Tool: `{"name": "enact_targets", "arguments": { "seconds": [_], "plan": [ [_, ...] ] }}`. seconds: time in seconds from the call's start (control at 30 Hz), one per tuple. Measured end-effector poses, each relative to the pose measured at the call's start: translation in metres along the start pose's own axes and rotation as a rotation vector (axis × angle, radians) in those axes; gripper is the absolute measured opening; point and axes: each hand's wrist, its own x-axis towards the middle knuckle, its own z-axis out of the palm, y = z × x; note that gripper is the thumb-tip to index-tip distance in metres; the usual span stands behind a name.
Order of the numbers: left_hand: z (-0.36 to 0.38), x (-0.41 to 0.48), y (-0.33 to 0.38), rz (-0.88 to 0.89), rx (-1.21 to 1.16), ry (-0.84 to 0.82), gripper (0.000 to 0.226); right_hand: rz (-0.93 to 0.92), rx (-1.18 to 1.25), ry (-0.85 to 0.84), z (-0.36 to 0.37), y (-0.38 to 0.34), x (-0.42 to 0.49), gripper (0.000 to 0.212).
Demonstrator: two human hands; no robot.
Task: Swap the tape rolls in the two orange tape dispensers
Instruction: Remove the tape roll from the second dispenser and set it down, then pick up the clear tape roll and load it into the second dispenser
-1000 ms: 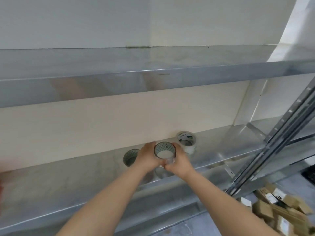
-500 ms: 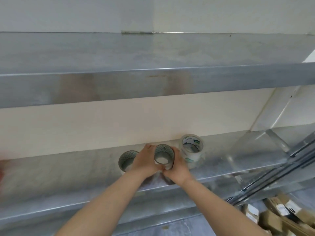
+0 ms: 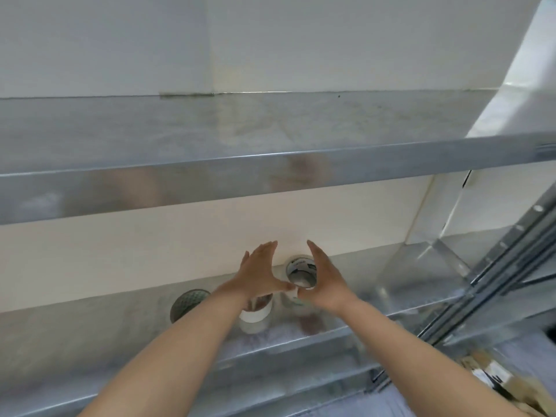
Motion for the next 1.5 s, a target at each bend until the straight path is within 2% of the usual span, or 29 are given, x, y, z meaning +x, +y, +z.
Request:
{"name": "enact_targets", "arguments": {
  "seconds": [0.13,0.23,0.33,0.43,0.57,0.83,0.9,1.03,1.07,1.17,1.33,1.5],
  "plan": [
    [0.019,0.015,0.014,0.032,0.084,-0.082,0.113,0.157,-0.053,0.001,-0.021,0.035,0.001,0.113],
    [0.037,0.022,0.015,0.027,0.155,-0.104,0.117,0.233,0.042,-0.062,-0.019,0.052,-0.005,0.105],
    [0.049,0.03,0.015,0.044,0.232,-0.116,0.121,0.309,0.09,-0.146,-0.009,0.059,-0.006,0.11],
    [0.054,0.039,0.019,0.026,0.288,-0.123,0.125,0.264,0.002,-0.118,0.004,0.064,0.002,0.113],
    [0.055,0.044,0.024,0.008,0.288,-0.078,0.122,0.2,-0.047,-0.068,0.011,0.062,0.005,0.088],
    [0.037,0.034,0.031,-0.007,0.041,0.038,0.117,0.143,0.094,-0.042,-0.009,0.053,0.007,0.069],
    [0.022,0.024,0.035,-0.02,-0.066,0.095,0.11,0.088,0.076,-0.046,-0.02,0.04,0.01,0.066],
    [-0.02,-0.009,0.035,-0.021,-0.245,0.202,0.073,-0.04,0.112,-0.069,-0.034,-0.001,0.011,0.076],
    [-0.033,-0.021,0.033,-0.045,-0.276,0.228,0.07,-0.082,0.117,-0.086,-0.033,-0.015,0.012,0.079],
    [-0.065,-0.059,0.009,-0.195,-0.353,0.334,0.083,-0.211,0.123,-0.167,-0.019,-0.063,0.016,0.082],
    [-0.097,-0.162,-0.047,-0.43,-0.646,0.588,0.073,-0.41,0.176,-0.348,0.046,-0.154,0.004,0.074],
    [-0.113,-0.273,-0.102,-0.579,-0.744,0.703,0.049,-0.543,0.278,-0.534,0.13,-0.236,-0.039,0.073]
  ]
}}
